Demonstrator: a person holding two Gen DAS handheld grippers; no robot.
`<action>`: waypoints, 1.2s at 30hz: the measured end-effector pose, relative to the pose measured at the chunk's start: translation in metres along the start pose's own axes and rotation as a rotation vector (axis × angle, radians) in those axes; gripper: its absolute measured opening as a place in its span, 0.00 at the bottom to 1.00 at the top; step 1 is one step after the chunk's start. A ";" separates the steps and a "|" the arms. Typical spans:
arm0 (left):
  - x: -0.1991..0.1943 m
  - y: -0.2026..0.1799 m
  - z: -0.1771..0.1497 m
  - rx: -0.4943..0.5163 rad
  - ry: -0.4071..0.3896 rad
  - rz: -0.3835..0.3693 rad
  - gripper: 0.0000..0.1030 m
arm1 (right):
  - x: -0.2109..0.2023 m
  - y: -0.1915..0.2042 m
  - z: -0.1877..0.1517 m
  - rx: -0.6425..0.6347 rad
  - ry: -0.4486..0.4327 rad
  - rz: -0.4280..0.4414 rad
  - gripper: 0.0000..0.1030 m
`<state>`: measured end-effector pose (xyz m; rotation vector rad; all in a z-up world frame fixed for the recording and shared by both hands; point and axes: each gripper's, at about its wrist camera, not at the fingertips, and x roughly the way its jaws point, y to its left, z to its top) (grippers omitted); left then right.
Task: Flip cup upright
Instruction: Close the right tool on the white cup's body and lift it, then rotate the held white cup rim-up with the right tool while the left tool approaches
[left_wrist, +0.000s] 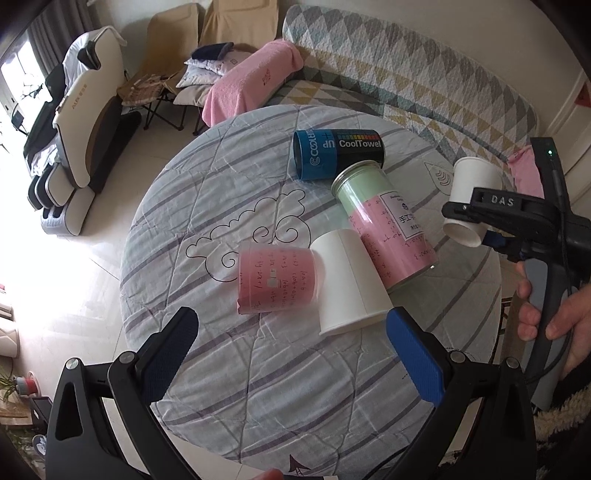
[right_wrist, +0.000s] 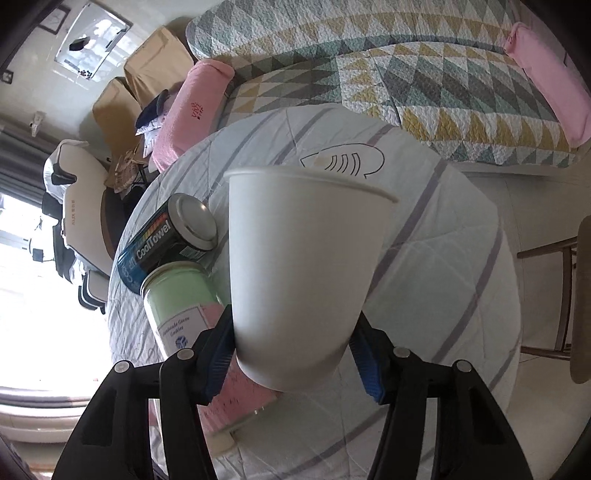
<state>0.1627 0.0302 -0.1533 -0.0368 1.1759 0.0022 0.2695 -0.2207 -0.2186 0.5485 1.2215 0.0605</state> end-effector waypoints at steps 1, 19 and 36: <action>-0.002 -0.001 -0.001 0.004 -0.002 -0.004 1.00 | -0.006 0.000 -0.005 -0.020 0.003 -0.009 0.57; -0.018 -0.022 -0.045 0.016 0.016 -0.039 1.00 | 0.024 -0.010 -0.130 -0.233 0.360 -0.050 0.59; 0.018 -0.121 -0.052 0.090 0.076 -0.114 1.00 | -0.105 -0.090 -0.109 -0.092 0.082 -0.157 0.76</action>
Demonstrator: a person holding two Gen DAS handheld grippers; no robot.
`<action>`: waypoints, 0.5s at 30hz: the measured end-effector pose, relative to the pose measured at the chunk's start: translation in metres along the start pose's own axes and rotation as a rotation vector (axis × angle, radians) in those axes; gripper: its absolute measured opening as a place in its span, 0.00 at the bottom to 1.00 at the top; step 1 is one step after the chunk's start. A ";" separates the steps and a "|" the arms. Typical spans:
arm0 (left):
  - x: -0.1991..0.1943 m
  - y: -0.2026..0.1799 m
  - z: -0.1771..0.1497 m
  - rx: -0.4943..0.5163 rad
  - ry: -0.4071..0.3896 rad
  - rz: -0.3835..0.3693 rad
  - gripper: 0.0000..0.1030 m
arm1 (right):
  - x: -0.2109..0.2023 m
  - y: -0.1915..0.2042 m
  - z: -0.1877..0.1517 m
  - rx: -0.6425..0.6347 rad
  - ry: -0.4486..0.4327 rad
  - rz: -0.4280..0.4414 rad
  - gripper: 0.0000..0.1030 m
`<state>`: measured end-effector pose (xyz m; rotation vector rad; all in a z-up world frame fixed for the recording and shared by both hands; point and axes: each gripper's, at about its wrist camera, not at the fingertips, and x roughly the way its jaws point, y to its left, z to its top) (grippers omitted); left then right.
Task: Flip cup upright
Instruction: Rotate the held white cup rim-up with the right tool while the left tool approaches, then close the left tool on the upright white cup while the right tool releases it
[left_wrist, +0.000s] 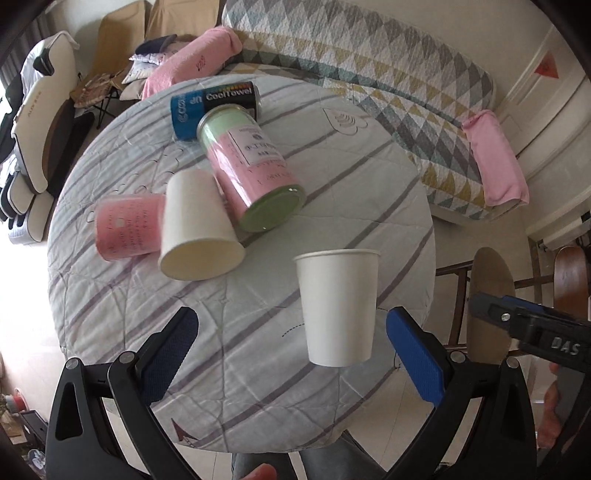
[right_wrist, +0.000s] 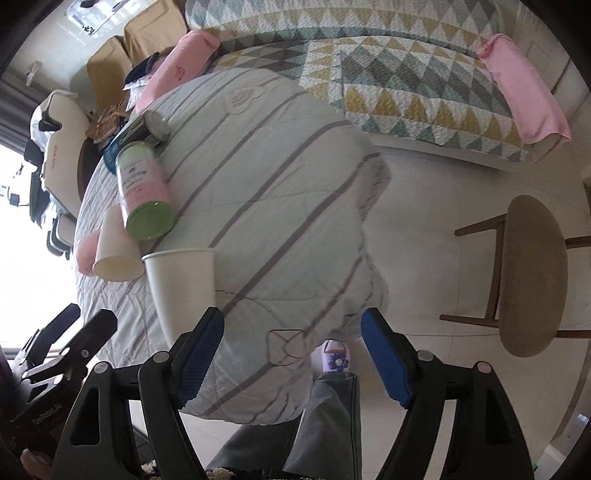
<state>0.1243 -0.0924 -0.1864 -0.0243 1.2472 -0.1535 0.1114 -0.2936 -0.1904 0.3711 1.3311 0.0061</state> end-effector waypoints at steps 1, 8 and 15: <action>0.008 -0.006 0.001 0.004 0.014 0.005 1.00 | -0.003 -0.008 0.001 0.012 -0.008 -0.010 0.76; 0.045 -0.031 0.004 0.007 0.090 0.027 0.93 | -0.002 -0.063 0.000 0.075 0.010 -0.040 0.76; 0.064 -0.035 0.006 -0.018 0.129 0.015 0.62 | 0.009 -0.079 -0.001 0.093 0.039 -0.024 0.76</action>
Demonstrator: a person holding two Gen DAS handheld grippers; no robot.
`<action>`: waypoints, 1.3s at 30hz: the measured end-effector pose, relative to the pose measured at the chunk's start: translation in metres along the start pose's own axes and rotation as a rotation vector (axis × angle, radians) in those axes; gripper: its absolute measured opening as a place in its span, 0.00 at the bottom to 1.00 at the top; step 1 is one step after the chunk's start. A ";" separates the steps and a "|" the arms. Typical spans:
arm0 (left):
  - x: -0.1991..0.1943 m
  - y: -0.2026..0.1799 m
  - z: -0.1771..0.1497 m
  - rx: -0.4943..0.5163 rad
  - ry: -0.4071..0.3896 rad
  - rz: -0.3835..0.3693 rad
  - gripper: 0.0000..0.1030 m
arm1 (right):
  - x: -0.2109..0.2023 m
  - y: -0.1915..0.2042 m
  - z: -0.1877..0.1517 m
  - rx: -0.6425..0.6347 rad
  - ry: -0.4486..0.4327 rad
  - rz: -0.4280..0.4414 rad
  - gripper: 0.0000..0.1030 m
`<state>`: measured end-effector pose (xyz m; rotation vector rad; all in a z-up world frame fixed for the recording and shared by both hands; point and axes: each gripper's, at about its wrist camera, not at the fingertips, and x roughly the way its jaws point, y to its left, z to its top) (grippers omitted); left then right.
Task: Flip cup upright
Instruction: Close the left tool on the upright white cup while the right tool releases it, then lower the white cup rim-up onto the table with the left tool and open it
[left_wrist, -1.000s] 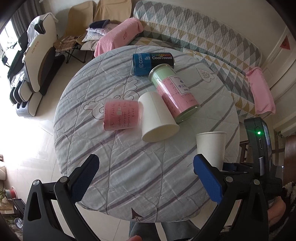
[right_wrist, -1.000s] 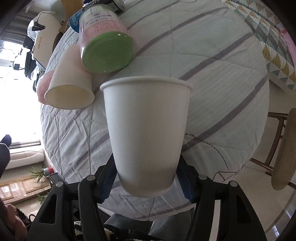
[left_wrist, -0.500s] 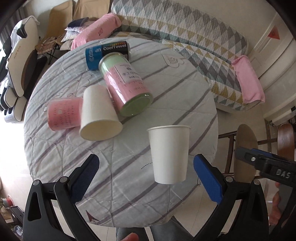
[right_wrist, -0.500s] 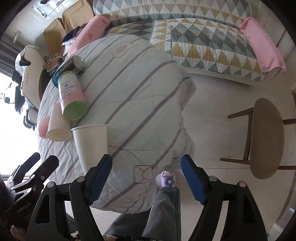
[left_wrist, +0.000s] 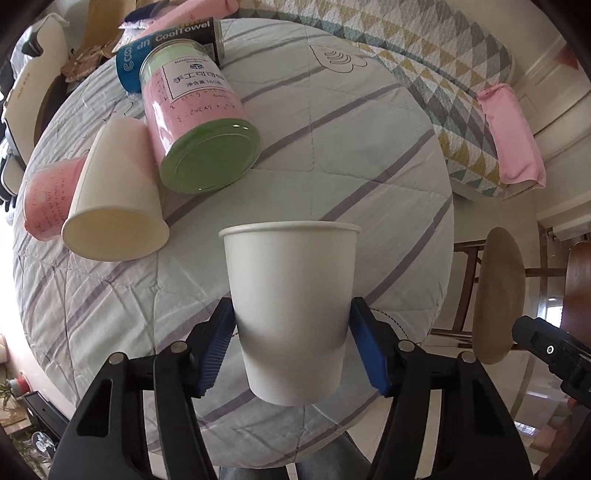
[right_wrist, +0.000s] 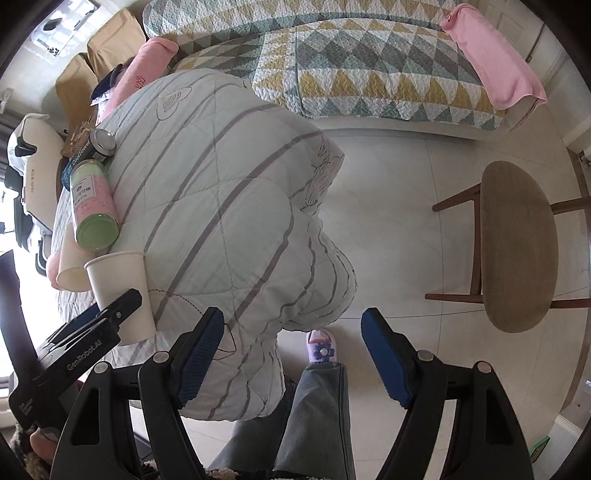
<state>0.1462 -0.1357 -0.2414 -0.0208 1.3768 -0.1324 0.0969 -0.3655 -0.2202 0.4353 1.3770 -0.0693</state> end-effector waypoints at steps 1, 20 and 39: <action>0.000 -0.001 0.000 0.002 -0.007 -0.001 0.61 | 0.001 0.000 0.002 -0.002 0.002 0.005 0.76; -0.052 -0.002 0.013 0.158 -0.317 -0.181 0.61 | 0.007 0.024 0.034 -0.032 -0.106 0.142 0.76; -0.025 0.006 0.014 0.218 -0.281 -0.147 0.71 | 0.071 0.078 0.071 -0.136 0.022 0.593 0.40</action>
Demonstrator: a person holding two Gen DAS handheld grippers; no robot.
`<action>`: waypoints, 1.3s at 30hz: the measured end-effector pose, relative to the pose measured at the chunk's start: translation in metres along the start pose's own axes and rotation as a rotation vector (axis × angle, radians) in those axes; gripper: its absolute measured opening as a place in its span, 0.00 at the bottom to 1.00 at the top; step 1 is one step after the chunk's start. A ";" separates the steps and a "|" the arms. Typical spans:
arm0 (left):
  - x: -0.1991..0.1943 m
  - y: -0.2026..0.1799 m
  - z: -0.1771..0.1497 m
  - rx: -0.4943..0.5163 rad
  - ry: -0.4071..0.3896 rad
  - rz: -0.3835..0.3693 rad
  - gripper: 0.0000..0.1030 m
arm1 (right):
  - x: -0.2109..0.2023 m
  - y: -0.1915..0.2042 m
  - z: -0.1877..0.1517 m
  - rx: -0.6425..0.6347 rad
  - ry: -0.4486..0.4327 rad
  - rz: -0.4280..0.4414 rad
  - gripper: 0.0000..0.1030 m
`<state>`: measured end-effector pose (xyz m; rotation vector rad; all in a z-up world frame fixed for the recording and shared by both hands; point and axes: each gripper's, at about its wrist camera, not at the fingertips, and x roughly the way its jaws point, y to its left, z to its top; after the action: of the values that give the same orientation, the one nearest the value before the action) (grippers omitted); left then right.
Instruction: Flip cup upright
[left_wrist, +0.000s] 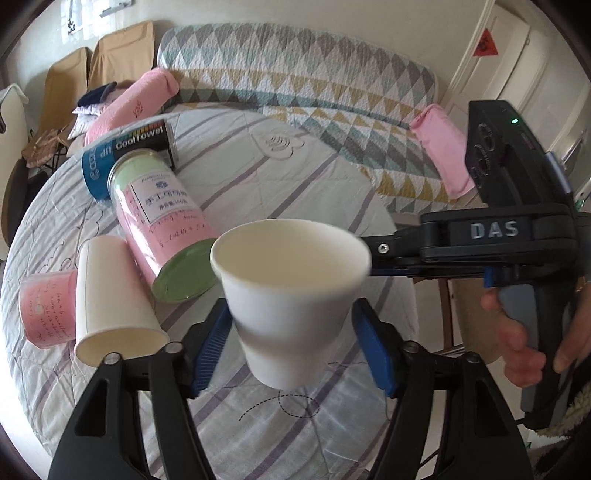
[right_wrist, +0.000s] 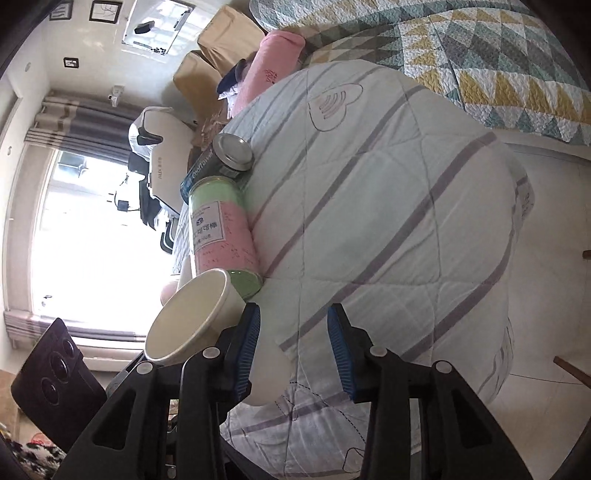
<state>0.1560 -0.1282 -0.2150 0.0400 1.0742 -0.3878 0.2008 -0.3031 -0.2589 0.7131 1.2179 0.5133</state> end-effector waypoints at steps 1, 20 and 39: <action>0.002 0.000 -0.002 0.000 0.005 0.004 0.73 | 0.002 0.000 -0.002 -0.002 0.004 0.006 0.40; -0.013 -0.002 -0.014 -0.021 0.019 0.015 0.88 | -0.034 0.001 -0.017 0.032 -0.052 -0.077 0.40; -0.140 -0.030 -0.005 -0.058 -0.099 0.064 0.94 | -0.138 0.074 -0.055 -0.064 -0.296 -0.402 0.77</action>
<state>0.0843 -0.1143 -0.0920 0.0034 0.9836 -0.2980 0.1106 -0.3374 -0.1232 0.4534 1.0247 0.1065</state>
